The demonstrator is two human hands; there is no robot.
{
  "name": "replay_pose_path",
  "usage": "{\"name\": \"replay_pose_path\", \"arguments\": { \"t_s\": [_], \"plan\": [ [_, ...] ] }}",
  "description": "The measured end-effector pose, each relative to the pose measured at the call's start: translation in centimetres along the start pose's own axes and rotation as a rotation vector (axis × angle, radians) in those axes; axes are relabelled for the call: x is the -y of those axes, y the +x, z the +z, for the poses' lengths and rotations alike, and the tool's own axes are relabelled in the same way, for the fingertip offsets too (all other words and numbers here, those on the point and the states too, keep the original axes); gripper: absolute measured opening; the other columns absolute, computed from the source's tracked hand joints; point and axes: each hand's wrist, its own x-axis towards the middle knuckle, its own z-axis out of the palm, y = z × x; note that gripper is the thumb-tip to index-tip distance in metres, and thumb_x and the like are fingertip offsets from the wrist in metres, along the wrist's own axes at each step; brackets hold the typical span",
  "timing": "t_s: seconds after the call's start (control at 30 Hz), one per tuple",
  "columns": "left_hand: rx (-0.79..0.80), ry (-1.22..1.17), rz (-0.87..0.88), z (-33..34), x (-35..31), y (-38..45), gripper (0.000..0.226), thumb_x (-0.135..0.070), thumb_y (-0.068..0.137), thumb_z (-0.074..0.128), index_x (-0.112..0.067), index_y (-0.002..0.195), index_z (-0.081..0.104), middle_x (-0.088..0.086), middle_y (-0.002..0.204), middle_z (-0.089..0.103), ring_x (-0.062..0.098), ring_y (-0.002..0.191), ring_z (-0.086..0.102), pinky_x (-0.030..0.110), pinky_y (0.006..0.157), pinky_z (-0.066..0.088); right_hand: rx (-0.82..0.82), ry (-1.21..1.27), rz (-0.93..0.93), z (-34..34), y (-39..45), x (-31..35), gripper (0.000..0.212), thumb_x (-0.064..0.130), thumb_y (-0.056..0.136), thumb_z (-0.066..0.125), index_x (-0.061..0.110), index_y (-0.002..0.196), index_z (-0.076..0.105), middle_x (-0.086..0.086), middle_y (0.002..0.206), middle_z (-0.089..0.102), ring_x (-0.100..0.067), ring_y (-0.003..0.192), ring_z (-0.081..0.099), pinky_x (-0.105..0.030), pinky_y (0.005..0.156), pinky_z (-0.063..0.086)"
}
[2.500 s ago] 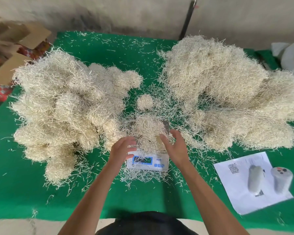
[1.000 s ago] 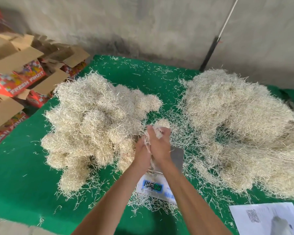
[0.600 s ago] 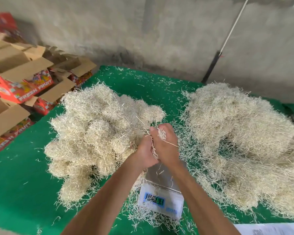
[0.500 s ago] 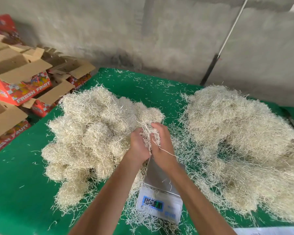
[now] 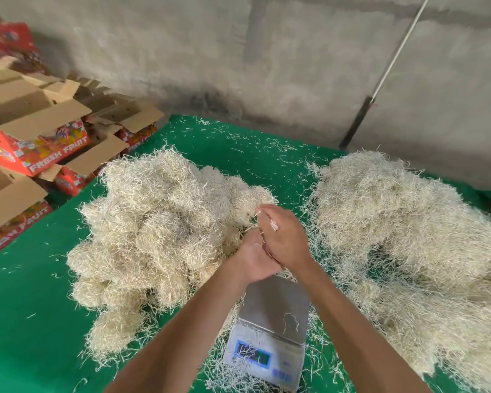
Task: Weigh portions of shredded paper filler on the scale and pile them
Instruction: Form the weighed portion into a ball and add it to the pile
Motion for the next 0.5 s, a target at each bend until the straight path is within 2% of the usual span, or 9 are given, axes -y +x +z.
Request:
{"name": "replay_pose_path", "arguments": {
  "t_s": [0.07,0.13,0.2,0.27,0.33,0.37,0.4,0.43,0.5],
  "plan": [
    [0.024,-0.16,-0.079,-2.7,1.2,1.7,0.02,-0.008,0.107,0.038,-0.012,0.095,0.053,-0.001,0.074,0.063,0.002,0.065,0.064,0.018,0.063,0.051,0.019,-0.034,-0.122,-0.4,-0.5,-0.4,0.027,0.02,0.105,0.057,0.013,0.127,0.071,-0.004,0.135,0.068,-0.019,0.126,0.06,-0.048,0.113,0.044],
    [-0.106,-0.187,-0.081,-2.2,1.8,2.2,0.024,-0.011,0.108,0.036,-0.032,0.106,0.049,-0.016,0.096,0.059,0.009,0.09,0.065,0.026,0.079,0.051,0.067,0.052,-0.303,1.3,-2.9,0.7,0.03,0.025,0.107,0.052,0.022,0.133,0.065,0.003,0.137,0.064,-0.015,0.131,0.056,-0.045,0.116,0.042],
    [0.018,-0.111,-0.037,-0.8,3.2,1.2,0.037,-0.013,0.111,0.026,-0.047,0.117,0.038,-0.03,0.106,0.054,-0.01,0.101,0.059,0.02,0.091,0.047,0.06,0.085,-0.242,2.5,-3.0,1.6,0.034,0.037,0.111,0.044,0.035,0.144,0.053,0.012,0.133,0.064,-0.003,0.124,0.058,-0.038,0.107,0.05],
    [0.174,-0.255,-0.031,-1.0,3.4,1.1,0.04,-0.033,0.11,0.026,-0.029,0.111,0.066,-0.013,0.105,0.066,0.002,0.097,0.066,0.025,0.087,0.052,-0.008,0.082,-0.022,1.8,-1.4,0.7,0.035,0.038,0.109,0.05,0.033,0.144,0.056,0.011,0.129,0.066,0.0,0.116,0.06,-0.034,0.1,0.055],
    [0.129,-0.347,-0.152,-1.8,2.8,2.1,0.046,-0.025,0.108,0.031,-0.007,0.091,0.07,0.009,0.086,0.068,0.02,0.08,0.068,0.032,0.069,0.058,-0.039,0.126,0.086,1.0,-1.4,-0.6,0.03,0.035,0.104,0.058,0.024,0.131,0.067,0.007,0.124,0.061,-0.005,0.114,0.057,-0.038,0.102,0.051],
    [-0.024,-0.277,-0.109,-1.4,2.1,1.9,0.043,-0.014,0.107,0.029,-0.009,0.082,0.064,0.008,0.076,0.065,0.02,0.074,0.064,0.028,0.063,0.056,-0.047,0.151,0.067,1.0,-2.0,-0.4,0.028,0.034,0.102,0.061,0.021,0.126,0.069,0.007,0.123,0.056,-0.006,0.115,0.054,-0.036,0.104,0.049],
    [-0.091,-0.232,0.138,-1.2,1.5,1.5,0.046,-0.005,0.105,0.025,-0.013,0.08,0.063,0.004,0.073,0.064,0.017,0.075,0.061,0.023,0.066,0.056,-0.058,0.147,0.001,1.5,-2.8,-0.1,0.025,0.032,0.101,0.062,0.019,0.122,0.069,0.006,0.122,0.054,-0.008,0.118,0.053,-0.034,0.106,0.046],
    [-0.174,-0.42,0.147,-1.7,0.8,0.7,0.045,0.0,0.104,0.026,-0.014,0.081,0.063,0.005,0.076,0.062,0.016,0.081,0.06,0.022,0.077,0.055,-0.046,0.148,-0.088,2.4,-3.6,0.3,0.022,0.028,0.101,0.063,0.017,0.119,0.071,0.005,0.121,0.055,-0.01,0.119,0.053,-0.033,0.109,0.043],
    [-0.035,-0.739,0.004,-1.1,1.8,0.3,0.019,-0.003,0.1,0.046,-0.009,0.098,0.065,0.017,0.098,0.061,0.024,0.096,0.062,0.04,0.101,0.05,-0.019,0.228,-0.111,3.6,-4.3,0.6,0.019,0.027,0.099,0.063,0.014,0.11,0.072,0.006,0.111,0.063,-0.011,0.111,0.06,-0.037,0.106,0.047]
  ]
}}
